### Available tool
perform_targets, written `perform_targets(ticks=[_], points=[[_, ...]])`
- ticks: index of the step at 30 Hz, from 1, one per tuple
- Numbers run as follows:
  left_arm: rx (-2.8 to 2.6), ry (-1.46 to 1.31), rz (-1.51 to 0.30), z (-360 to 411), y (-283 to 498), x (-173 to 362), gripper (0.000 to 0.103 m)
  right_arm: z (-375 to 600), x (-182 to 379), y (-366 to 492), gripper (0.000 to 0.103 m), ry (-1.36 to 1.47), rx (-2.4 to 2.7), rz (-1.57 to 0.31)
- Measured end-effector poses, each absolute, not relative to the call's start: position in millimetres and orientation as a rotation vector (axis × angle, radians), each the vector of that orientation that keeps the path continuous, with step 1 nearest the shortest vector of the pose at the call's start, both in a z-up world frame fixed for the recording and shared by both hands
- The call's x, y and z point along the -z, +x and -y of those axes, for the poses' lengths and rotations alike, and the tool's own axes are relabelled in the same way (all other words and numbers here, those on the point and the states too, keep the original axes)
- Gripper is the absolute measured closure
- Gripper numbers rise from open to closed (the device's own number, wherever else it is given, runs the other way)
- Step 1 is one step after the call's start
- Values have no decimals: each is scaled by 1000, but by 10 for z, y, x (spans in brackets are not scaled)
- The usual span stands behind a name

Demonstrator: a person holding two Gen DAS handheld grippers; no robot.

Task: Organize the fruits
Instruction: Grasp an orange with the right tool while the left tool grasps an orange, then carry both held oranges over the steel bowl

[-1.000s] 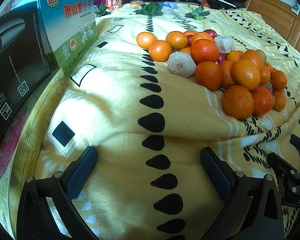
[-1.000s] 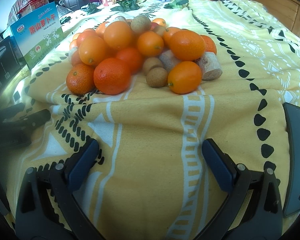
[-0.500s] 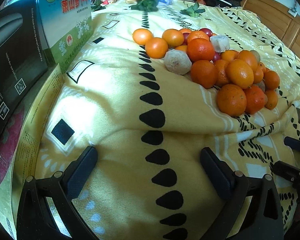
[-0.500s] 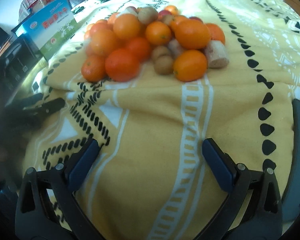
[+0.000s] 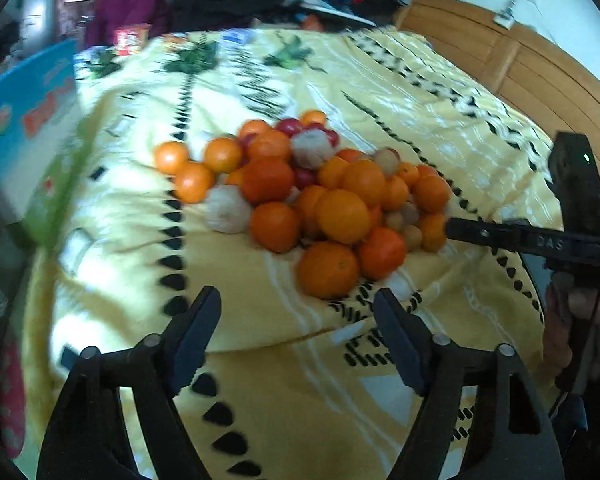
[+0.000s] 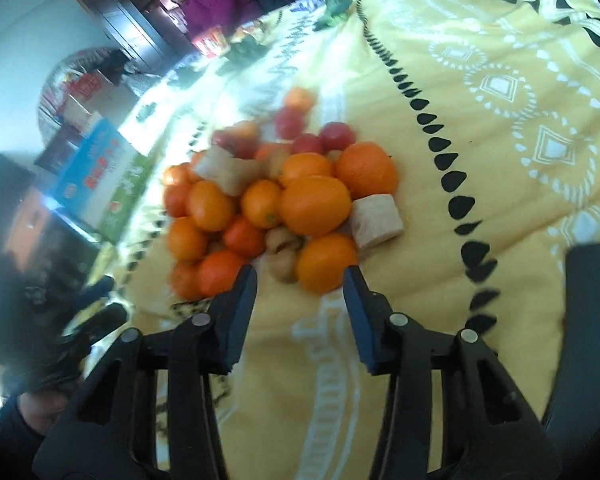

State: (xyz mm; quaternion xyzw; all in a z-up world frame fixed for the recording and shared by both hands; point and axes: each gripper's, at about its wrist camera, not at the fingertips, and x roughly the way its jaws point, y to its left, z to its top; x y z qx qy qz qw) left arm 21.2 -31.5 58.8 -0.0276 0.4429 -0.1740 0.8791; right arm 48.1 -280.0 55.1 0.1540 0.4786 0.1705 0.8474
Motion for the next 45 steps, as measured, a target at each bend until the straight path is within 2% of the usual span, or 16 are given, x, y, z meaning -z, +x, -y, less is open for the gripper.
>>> perform_targets(ticks=[17, 18, 19, 23, 29, 39, 45], points=[[483, -76, -976, 593, 576, -286, 38, 2841, -307, 669, 56, 288, -343, -1033], [488, -79, -972, 601, 577, -284, 40, 2844, -307, 671, 58, 290, -346, -1027], [505, -85, -968, 602, 575, -283, 46, 2857, -307, 672, 63, 300, -351, -1020], [507, -84, -956, 576, 553, -295, 61, 2887, -328, 628, 64, 329, -365, -1001], [509, -95, -937, 516, 422, -375, 61, 2917, -502, 409, 64, 358, -392, -954], [428, -155, -751, 21, -94, -1148, 61, 2631, -1068, 69, 64, 251, -440, -843], [217, -255, -597, -929, -509, -1797, 61, 2061, -1675, -28, 64, 165, -561, -732]])
